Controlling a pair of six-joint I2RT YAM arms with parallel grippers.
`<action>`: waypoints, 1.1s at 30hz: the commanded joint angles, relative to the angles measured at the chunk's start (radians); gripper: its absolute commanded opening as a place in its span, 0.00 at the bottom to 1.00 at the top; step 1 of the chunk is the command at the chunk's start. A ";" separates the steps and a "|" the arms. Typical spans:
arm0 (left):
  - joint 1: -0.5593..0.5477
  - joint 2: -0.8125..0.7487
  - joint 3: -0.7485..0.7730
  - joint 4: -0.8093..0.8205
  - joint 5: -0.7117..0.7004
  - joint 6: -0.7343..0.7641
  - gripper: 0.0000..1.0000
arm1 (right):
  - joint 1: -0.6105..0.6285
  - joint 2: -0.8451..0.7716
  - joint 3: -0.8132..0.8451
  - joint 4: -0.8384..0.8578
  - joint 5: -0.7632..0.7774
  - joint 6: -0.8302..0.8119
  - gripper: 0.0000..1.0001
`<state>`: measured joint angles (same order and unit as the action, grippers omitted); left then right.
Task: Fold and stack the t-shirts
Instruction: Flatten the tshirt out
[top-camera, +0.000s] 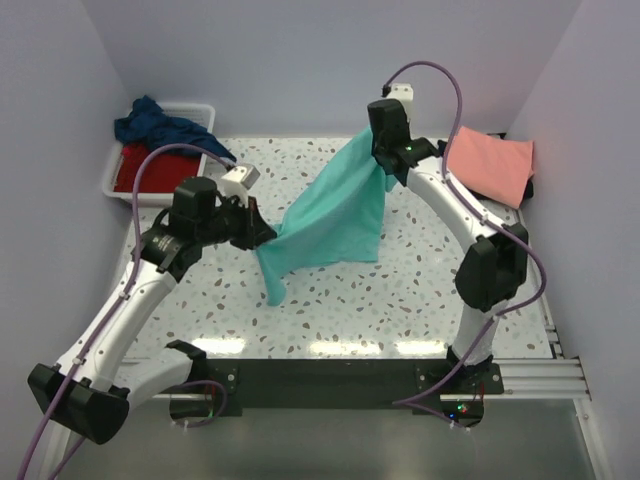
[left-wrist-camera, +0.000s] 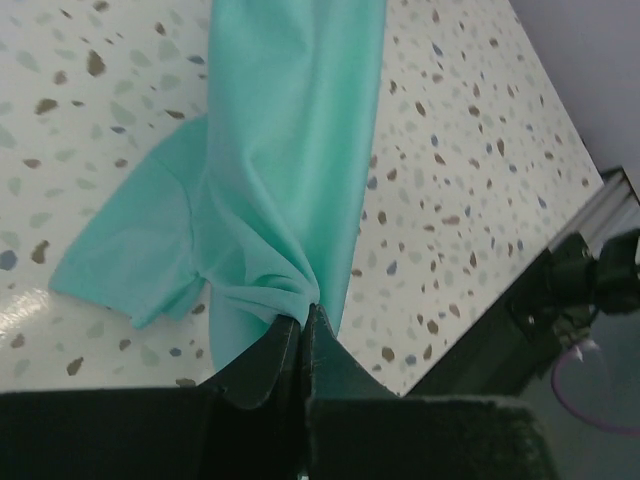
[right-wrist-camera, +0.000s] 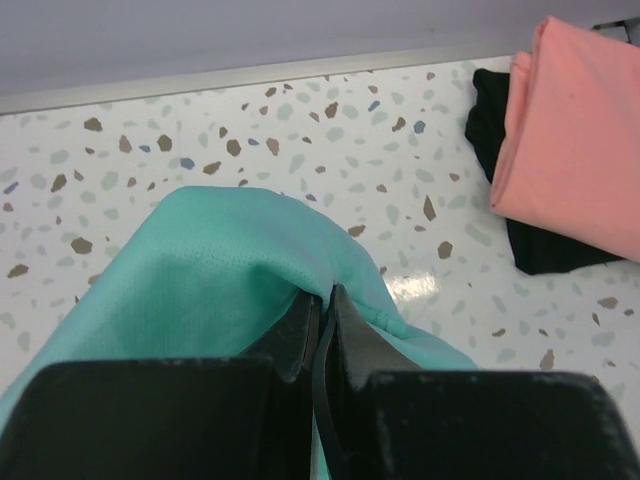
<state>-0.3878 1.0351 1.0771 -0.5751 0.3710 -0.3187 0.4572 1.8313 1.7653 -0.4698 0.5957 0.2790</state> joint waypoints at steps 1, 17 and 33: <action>-0.005 0.013 -0.025 -0.112 0.285 0.110 0.00 | -0.011 0.121 0.191 0.023 -0.028 -0.017 0.00; -0.321 0.239 -0.039 -0.040 0.376 0.167 0.00 | -0.011 0.413 0.476 -0.036 -0.165 0.034 0.00; -0.468 0.454 0.024 -0.052 0.142 0.216 0.42 | -0.045 0.487 0.502 -0.167 -0.079 0.081 0.00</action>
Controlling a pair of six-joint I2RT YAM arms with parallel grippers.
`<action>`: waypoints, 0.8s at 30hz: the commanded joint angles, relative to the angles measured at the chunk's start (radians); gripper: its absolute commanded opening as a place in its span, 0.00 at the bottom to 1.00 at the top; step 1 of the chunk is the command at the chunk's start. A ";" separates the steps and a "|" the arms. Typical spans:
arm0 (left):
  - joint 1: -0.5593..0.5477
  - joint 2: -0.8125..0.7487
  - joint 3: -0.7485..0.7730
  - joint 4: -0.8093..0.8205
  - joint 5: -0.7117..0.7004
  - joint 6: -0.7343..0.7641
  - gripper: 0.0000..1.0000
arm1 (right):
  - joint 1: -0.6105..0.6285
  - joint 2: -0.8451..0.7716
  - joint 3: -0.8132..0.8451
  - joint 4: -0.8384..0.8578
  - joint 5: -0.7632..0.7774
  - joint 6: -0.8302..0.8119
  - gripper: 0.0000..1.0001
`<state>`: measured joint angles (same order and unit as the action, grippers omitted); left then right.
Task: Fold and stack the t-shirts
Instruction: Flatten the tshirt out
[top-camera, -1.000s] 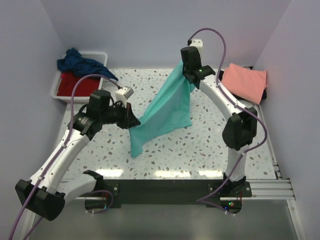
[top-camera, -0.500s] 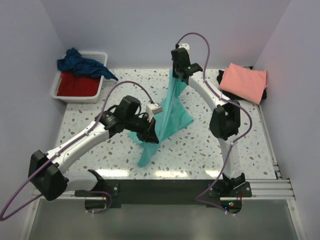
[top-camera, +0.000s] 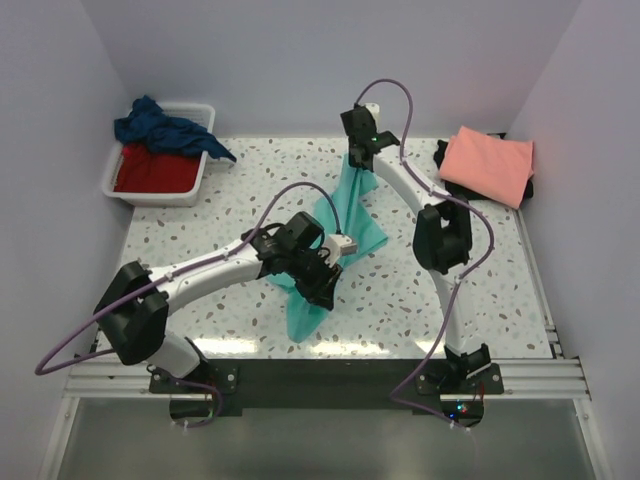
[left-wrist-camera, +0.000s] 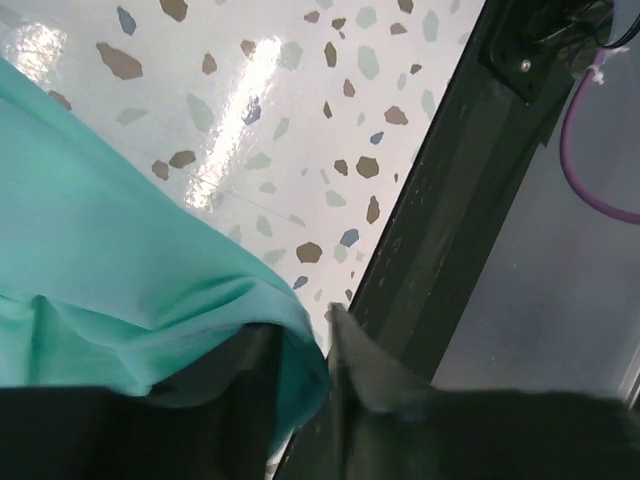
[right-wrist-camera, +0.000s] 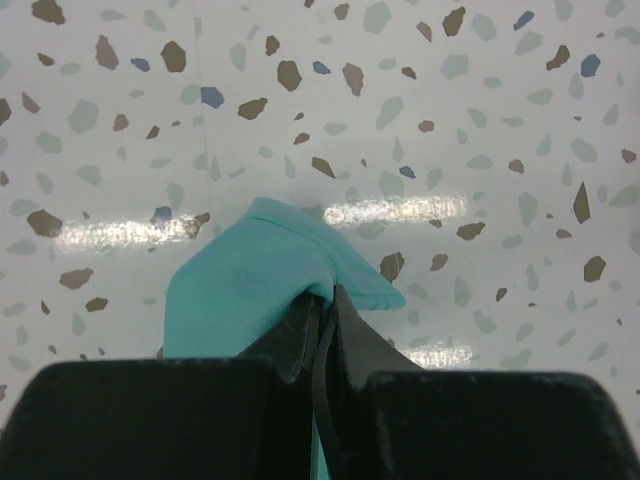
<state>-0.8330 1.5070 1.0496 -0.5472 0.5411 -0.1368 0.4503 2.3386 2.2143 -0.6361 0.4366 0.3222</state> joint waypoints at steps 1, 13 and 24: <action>-0.025 -0.037 0.056 -0.085 -0.083 0.034 0.55 | -0.036 -0.030 0.039 0.003 0.089 0.044 0.00; 0.029 -0.175 0.063 -0.042 -0.775 -0.254 0.80 | -0.038 -0.131 -0.185 0.000 0.110 0.084 0.16; 0.187 -0.116 -0.023 0.029 -0.871 -0.351 0.62 | -0.038 -0.266 -0.372 0.079 0.096 0.075 0.55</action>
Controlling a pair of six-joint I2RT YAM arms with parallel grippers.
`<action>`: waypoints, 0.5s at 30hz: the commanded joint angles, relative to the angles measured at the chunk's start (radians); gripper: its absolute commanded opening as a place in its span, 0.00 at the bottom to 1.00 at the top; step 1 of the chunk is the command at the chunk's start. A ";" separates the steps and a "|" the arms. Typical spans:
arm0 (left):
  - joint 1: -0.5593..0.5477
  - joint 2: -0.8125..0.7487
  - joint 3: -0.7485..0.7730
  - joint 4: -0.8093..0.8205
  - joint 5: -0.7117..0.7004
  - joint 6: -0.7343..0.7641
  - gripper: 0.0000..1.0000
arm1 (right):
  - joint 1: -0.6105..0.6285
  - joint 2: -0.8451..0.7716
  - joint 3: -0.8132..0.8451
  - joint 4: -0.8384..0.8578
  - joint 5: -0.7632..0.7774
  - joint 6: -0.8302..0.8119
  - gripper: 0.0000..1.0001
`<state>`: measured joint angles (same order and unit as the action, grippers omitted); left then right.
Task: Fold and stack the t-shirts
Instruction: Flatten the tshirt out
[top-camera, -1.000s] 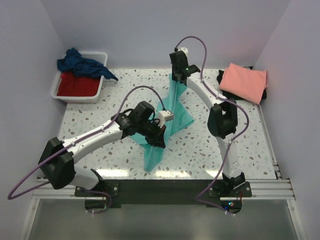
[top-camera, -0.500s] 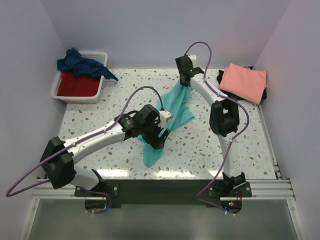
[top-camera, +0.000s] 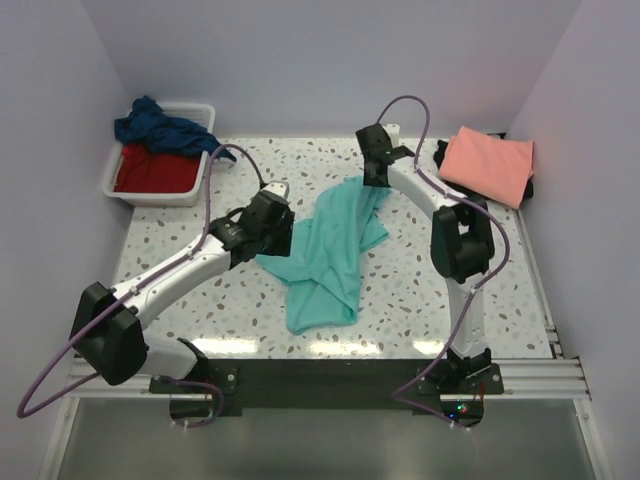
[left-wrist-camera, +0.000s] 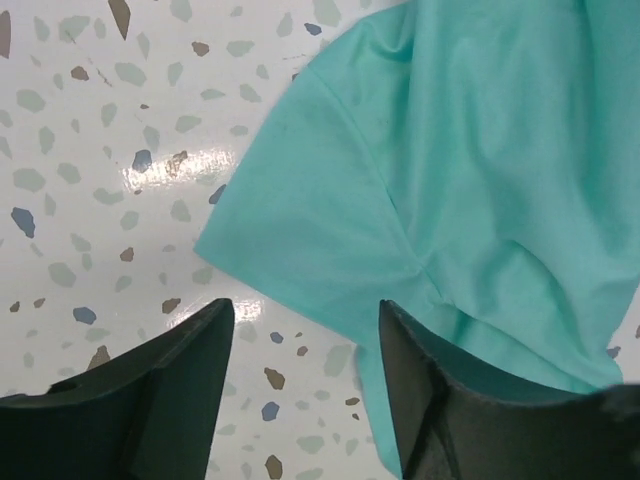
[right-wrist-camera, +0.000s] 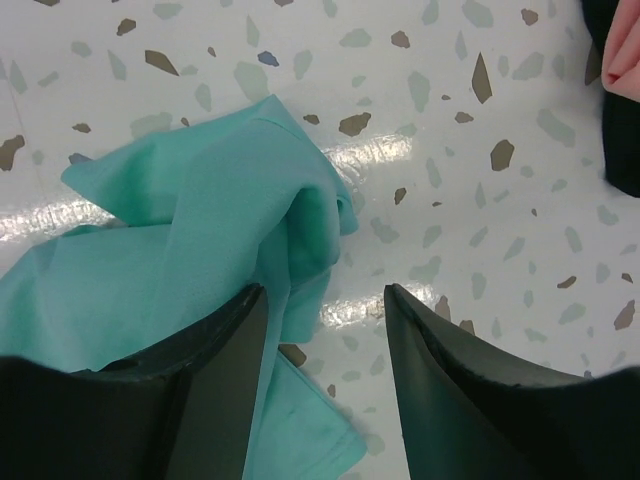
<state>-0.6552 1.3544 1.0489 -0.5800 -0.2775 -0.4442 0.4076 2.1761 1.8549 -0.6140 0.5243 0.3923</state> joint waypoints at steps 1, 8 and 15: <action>0.017 0.046 -0.029 0.066 -0.049 -0.053 0.56 | 0.007 -0.111 -0.020 0.059 0.005 0.005 0.54; 0.106 0.097 -0.098 0.106 -0.049 -0.096 0.38 | 0.007 -0.180 -0.120 0.085 -0.021 0.000 0.54; 0.186 0.141 -0.139 0.180 0.000 -0.045 0.40 | 0.007 -0.210 -0.163 0.088 -0.047 0.002 0.54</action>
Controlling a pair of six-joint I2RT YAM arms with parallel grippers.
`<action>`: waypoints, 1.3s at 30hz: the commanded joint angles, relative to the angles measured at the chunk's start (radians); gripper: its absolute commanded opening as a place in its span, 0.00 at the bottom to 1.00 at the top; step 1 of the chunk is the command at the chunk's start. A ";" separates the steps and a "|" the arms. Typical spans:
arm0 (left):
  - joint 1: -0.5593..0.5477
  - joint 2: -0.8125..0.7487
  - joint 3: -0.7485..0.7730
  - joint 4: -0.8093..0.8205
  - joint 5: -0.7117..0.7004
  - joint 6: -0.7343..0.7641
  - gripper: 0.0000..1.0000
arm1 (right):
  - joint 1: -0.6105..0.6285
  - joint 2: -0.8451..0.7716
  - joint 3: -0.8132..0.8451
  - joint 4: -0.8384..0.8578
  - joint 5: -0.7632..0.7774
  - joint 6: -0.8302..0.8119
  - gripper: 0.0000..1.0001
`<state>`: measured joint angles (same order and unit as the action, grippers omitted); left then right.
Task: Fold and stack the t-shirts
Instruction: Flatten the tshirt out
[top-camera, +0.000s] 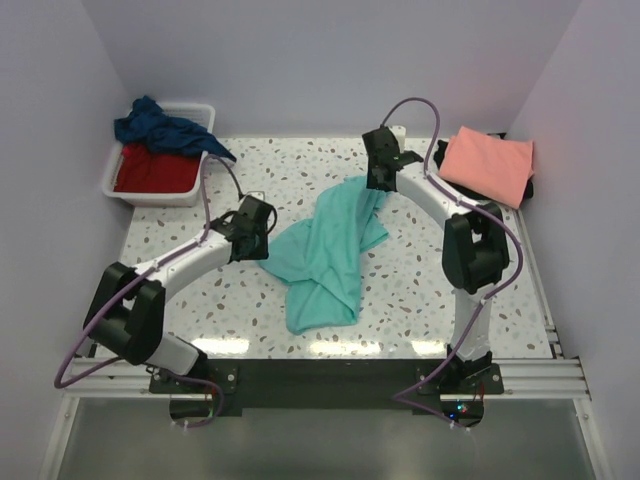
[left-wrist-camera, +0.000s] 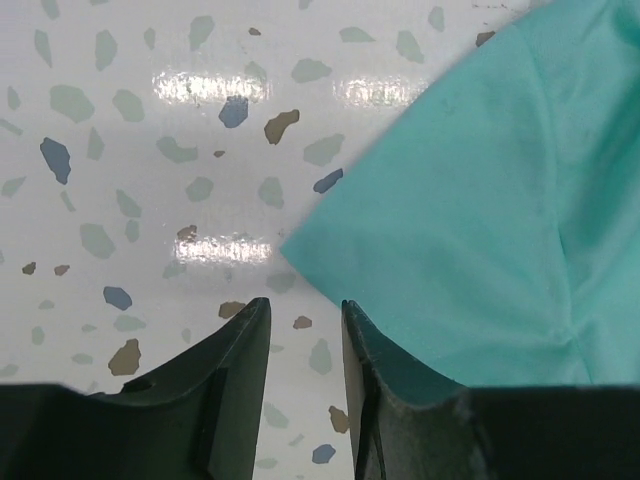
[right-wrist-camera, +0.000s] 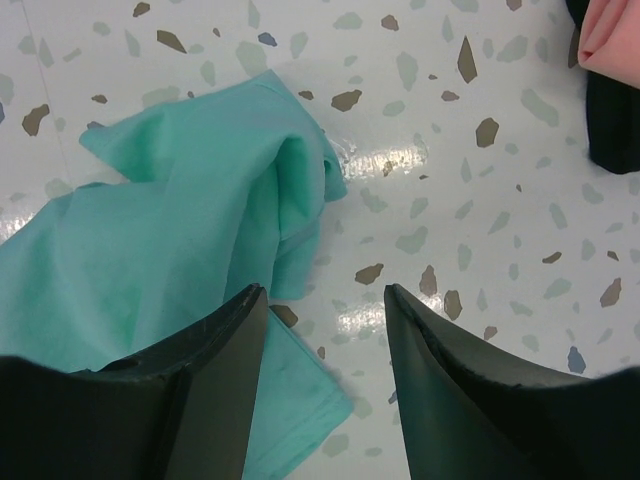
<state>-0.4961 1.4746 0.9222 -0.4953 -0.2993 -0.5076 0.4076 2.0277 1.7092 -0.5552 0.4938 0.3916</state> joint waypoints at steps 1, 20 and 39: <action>0.033 0.029 -0.013 0.112 0.029 0.024 0.40 | 0.005 -0.064 -0.019 0.028 -0.018 0.003 0.54; 0.085 0.187 0.009 0.141 0.144 0.018 0.41 | 0.005 -0.096 -0.054 0.017 -0.037 0.018 0.53; 0.100 0.153 0.216 0.057 0.085 0.101 0.00 | 0.007 -0.191 -0.135 0.020 -0.032 0.029 0.51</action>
<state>-0.4072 1.6886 1.0092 -0.4210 -0.1726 -0.4538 0.4103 1.9320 1.5986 -0.5529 0.4454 0.4057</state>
